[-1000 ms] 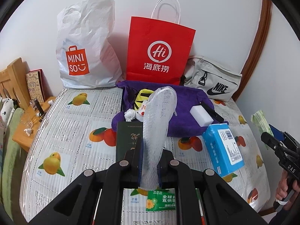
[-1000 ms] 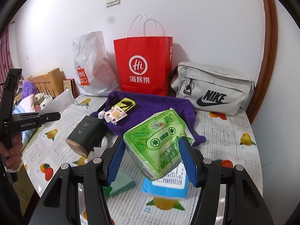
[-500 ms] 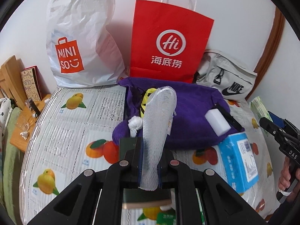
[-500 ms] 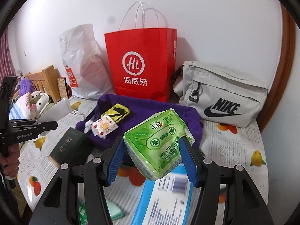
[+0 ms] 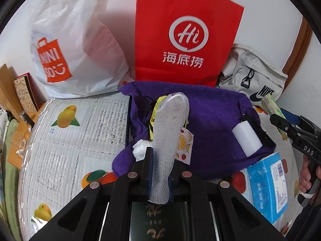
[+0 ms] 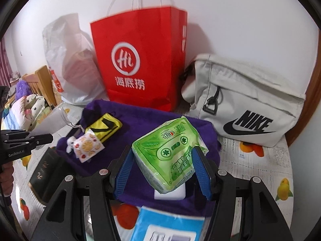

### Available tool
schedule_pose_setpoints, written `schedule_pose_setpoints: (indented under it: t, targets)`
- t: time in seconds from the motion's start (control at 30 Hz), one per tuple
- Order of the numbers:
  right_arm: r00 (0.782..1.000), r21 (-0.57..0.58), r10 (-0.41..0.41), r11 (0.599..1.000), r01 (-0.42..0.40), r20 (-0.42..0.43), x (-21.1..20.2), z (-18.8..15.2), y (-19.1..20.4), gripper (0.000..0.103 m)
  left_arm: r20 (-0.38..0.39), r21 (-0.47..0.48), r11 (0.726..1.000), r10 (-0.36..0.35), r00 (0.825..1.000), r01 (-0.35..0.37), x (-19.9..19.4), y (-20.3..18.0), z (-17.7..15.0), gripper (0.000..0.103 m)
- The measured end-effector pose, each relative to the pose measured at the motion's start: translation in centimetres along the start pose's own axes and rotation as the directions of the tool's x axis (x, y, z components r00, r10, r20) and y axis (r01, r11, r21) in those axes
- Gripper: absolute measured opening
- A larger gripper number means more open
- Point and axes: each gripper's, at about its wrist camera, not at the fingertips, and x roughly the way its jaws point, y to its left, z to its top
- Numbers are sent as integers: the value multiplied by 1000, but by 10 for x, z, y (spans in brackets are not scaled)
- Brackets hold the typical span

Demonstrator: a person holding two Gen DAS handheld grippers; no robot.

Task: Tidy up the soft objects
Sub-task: 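Lower the mesh bag onto the towel with the left gripper while the right gripper lowers the green packet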

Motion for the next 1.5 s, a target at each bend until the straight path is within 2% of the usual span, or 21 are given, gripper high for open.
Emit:
schedule_pose_setpoints:
  t: [0.4, 0.63, 0.77, 0.83, 0.93, 1.0, 1.1, 1.27, 1.5]
  targets:
    - [993, 5, 17, 1000, -16, -115, 66, 10, -21, 59, -52, -4, 1000, -3, 999, 3, 48, -8, 26, 12]
    - [984, 33, 63, 998, -58, -168, 89, 8, -27, 59, -81, 27, 999, -16, 997, 18, 72, -18, 38, 13]
    - [981, 37, 73, 997, -67, -180, 92, 10, -27, 63, -99, 30, 999, -22, 995, 25, 81, -19, 41, 18]
    - [981, 38, 67, 997, -61, -181, 92, 13, -27, 72, -95, 25, 999, -34, 995, 37, 81, -19, 42, 22]
    - [983, 30, 38, 999, -33, -180, 92, 14, -27, 77, -87, 30, 999, -42, 995, 45, 79, -21, 44, 39]
    - [983, 34, 30, 999, -24, -180, 89, 13, -27, 77, -88, 43, 998, -43, 995, 47, 78, -23, 45, 58]
    - [986, 50, 34, 998, -26, -163, 75, 12, -25, 77, -81, 57, 997, -39, 996, 43, 70, -25, 44, 64]
    - [994, 62, 11, 998, -4, -111, 40, 5, -17, 77, -70, 44, 998, -39, 997, 42, 53, -21, 39, 65]
    - [998, 79, 59, 995, -57, -34, -19, -18, 17, 77, -35, 24, 999, -44, 998, 45, 12, -7, 19, 65]
